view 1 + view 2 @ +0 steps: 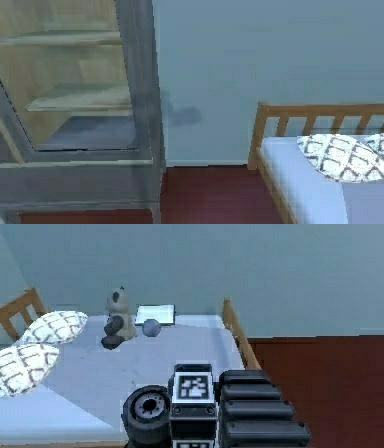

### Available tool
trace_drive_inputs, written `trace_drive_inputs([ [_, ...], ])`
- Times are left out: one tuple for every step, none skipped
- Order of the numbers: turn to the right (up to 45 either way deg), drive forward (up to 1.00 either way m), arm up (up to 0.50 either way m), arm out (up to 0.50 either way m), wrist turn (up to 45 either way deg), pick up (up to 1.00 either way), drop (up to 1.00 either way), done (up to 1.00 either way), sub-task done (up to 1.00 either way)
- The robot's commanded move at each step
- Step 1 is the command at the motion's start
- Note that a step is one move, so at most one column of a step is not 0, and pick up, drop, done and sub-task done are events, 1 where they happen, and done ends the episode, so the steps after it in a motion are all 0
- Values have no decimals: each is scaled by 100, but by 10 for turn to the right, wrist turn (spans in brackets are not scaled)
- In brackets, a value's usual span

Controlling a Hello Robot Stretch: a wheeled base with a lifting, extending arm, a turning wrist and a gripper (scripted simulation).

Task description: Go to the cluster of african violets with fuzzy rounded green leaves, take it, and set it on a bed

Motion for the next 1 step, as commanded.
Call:
trace_drive_inputs([
  [0, 40, 0, 0, 0, 0, 0, 0, 0],
])
